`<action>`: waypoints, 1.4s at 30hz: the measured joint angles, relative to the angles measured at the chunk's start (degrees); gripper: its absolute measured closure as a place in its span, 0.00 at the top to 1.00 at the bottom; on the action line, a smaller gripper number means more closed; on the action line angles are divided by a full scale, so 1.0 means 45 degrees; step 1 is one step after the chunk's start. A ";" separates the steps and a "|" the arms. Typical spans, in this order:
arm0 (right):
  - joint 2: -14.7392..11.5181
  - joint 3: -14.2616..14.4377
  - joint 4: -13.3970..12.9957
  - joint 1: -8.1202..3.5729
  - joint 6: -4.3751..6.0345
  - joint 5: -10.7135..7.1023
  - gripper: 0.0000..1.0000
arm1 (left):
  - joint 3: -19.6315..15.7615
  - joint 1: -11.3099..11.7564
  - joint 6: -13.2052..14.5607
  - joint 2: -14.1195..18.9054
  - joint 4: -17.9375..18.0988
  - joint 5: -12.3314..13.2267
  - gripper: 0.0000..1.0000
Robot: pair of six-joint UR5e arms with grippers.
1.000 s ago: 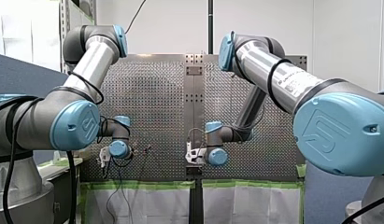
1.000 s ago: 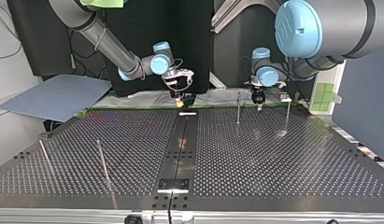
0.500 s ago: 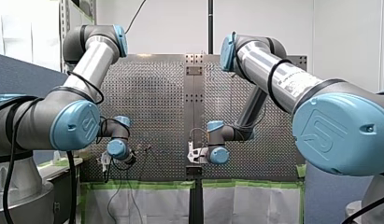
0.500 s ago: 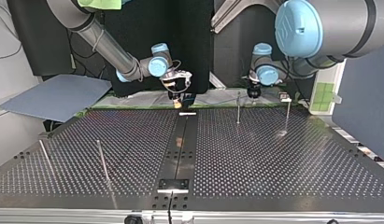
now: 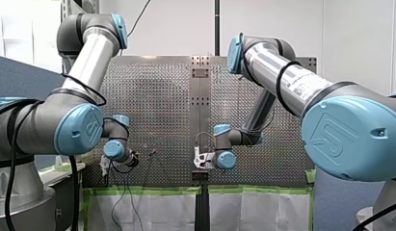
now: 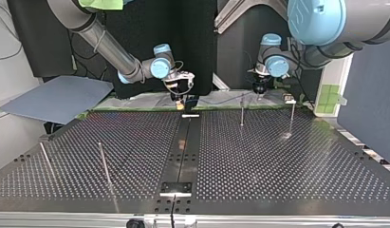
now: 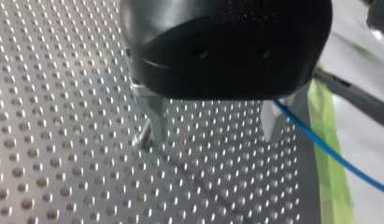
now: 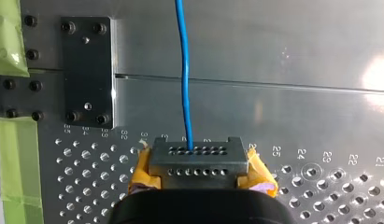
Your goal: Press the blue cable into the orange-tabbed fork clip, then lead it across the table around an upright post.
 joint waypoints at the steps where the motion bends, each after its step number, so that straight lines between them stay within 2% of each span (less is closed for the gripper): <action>1: 0.0000 0.0000 0.0004 -0.0005 0.0005 0.0005 0.00 | -0.0146 -0.0029 0.0015 0.0144 -0.0079 0.0092 0.99; 6: -0.0002 -0.0031 -0.0031 -0.0020 0.0046 0.0018 0.00 | -0.0687 -0.0361 0.0086 0.0683 -0.0048 0.0289 0.99; 13: 0.0004 -0.0038 -0.0044 -0.0030 0.0063 0.0021 0.00 | -0.1252 -0.1022 -0.0001 0.1191 0.0176 -0.0347 0.99; 18: 0.0002 -0.0040 0.0004 -0.0007 0.0077 0.0007 0.00 | -0.1618 -0.1072 -0.0105 0.1411 0.0494 -0.0766 0.99; 21: 0.0006 -0.0040 0.0034 0.0023 0.0079 0.0008 0.00 | -0.1936 -0.1131 -0.0371 0.1695 0.0805 -0.0632 0.99; 28: 0.0002 -0.0041 0.0053 0.0041 0.0078 0.0016 0.00 | -0.2366 -0.1318 -0.0955 0.2485 0.1706 0.0100 0.99; 32: 0.0002 -0.0040 0.0053 0.0054 0.0079 0.0014 0.00 | -0.2412 -0.1394 -0.1117 0.2586 0.2036 0.0130 0.99; 37: 0.0007 -0.0040 0.0056 0.0035 0.0080 0.0011 0.00 | -0.2656 -0.1506 -0.1215 0.2563 0.2357 -0.0247 0.99; 42: 0.0010 -0.0040 0.0065 0.0048 0.0079 0.0011 0.00 | -0.2717 -0.1546 -0.0995 0.2490 0.2479 -0.0765 0.99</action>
